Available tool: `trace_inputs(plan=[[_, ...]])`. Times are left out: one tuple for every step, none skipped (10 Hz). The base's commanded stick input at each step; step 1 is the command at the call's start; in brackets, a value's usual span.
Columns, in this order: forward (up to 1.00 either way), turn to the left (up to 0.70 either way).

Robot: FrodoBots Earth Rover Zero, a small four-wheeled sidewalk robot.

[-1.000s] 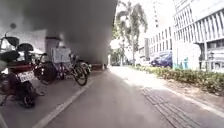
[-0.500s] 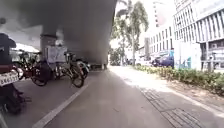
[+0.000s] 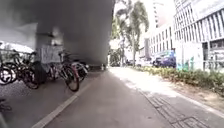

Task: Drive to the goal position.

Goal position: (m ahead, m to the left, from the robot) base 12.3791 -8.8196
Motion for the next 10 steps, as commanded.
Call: trace_inputs(plan=[[0.45,0.0],[0.45,0.0],[0.45,0.0],[0.45,0.0],[0.45,0.0],[0.45,0.0],[0.45,0.0],[0.45,0.0],[0.45,0.0],[0.45,0.0]])
